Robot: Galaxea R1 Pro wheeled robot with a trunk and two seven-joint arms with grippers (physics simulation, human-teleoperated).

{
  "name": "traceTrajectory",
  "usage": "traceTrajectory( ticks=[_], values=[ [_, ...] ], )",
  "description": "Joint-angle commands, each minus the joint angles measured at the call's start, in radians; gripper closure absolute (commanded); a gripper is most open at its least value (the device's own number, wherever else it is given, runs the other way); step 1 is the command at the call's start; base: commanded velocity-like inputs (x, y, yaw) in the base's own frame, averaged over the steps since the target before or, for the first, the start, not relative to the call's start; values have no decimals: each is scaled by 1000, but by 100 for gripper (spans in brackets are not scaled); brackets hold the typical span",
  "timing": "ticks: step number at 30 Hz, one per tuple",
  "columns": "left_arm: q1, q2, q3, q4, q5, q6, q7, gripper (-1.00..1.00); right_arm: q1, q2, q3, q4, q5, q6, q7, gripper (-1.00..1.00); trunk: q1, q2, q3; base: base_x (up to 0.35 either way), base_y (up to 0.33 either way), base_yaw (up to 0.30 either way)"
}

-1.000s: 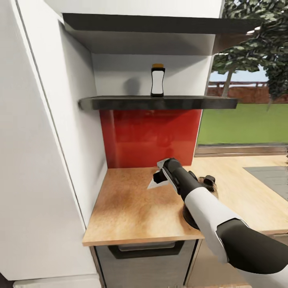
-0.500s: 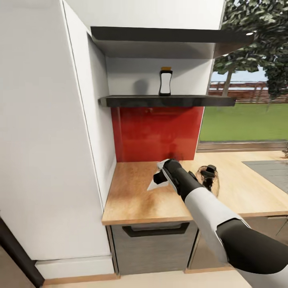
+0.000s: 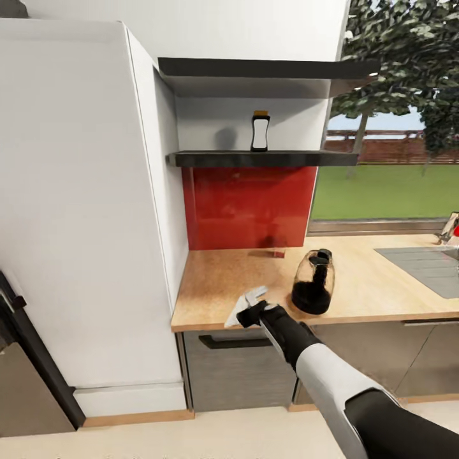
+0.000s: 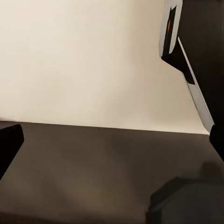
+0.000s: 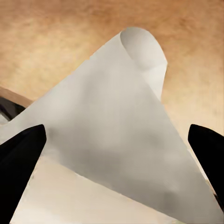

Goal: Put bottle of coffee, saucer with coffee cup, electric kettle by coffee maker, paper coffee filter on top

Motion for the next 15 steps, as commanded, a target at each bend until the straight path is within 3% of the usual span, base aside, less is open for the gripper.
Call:
traceTrajectory(
  ticks=[1, 4, 5, 6, 10, 15],
  values=[
    [0, 0, 1, -2, 0, 3, 1, -100, 22, 0, 0, 6, 12, -71, 5, 100, 0, -2, -2, -85, 0, 0],
    [0, 1, 1, -2, 0, 1, 0, -100, 61, 0, 0, 59, 15, -274, 3, 100, 0, -2, -2, -37, 0, 0],
    [-1, 2, 1, -3, 0, 1, 0, -100, 70, 0, 0, 111, 16, -373, 2, 100, 0, -2, -2, -9, 0, 0],
    [-1, 2, 1, -4, 0, 1, 0, -100, 73, 0, 0, 136, 16, -409, 1, 100, 0, -2, -2, -6, 0, 0],
    [-1, 2, 0, -4, -1, 0, 0, -100, 77, 0, 0, 252, 16, -499, -2, 100, 0, -2, -2, -2, 0, 0],
    [-2, 0, -1, -5, -4, 0, -1, -100, 79, 0, -2, 388, 16, -519, -6, 100, 0, -2, -2, 0, 0, 0]
  ],
)
